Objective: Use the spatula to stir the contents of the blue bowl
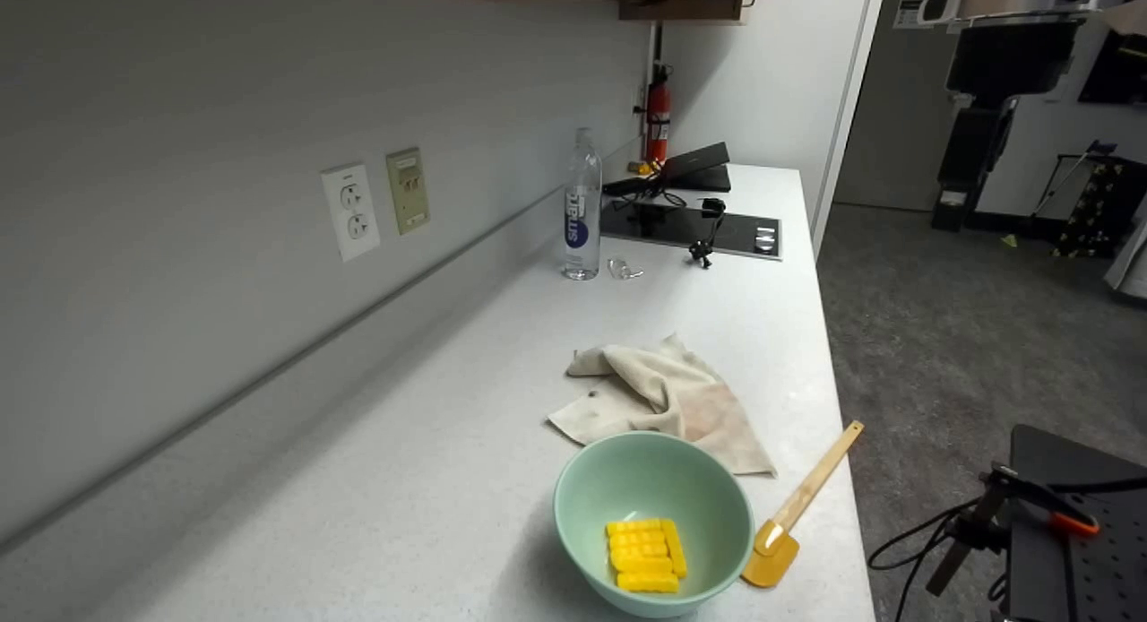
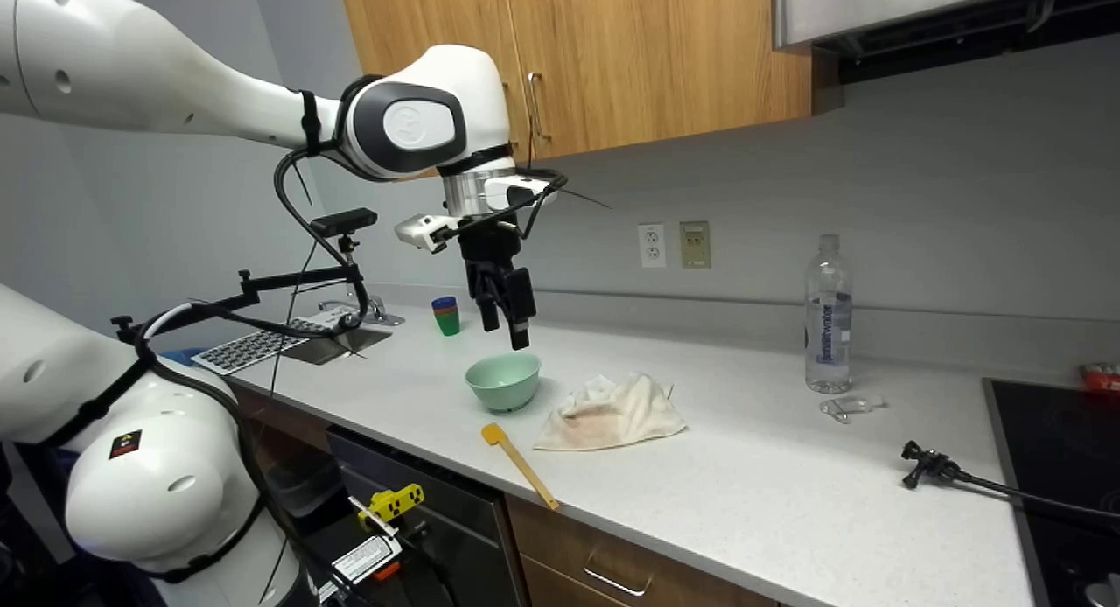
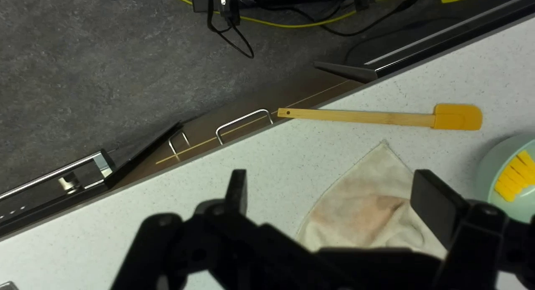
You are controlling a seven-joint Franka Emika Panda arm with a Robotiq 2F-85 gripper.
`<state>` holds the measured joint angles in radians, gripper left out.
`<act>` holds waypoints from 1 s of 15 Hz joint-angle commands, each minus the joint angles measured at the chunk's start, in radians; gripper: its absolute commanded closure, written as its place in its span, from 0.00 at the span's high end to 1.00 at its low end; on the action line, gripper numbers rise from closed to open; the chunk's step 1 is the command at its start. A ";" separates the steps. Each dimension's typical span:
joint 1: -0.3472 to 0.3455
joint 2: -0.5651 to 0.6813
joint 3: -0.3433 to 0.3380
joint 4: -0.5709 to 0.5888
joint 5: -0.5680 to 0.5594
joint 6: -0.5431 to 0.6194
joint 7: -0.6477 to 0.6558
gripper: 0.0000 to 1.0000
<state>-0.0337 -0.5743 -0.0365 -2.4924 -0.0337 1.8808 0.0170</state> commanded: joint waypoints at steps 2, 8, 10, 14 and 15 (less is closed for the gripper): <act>0.056 -0.003 -0.008 -0.018 0.044 0.015 -0.106 1.00; 0.156 0.033 -0.024 -0.054 0.132 0.042 -0.341 1.00; 0.185 0.050 -0.027 -0.053 0.156 0.031 -0.424 1.00; 0.177 0.056 -0.003 -0.053 0.142 0.015 -0.418 1.00; 0.179 0.059 -0.004 -0.053 0.142 0.015 -0.425 1.00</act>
<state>0.1486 -0.5160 -0.0436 -2.5466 0.1065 1.8977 -0.4069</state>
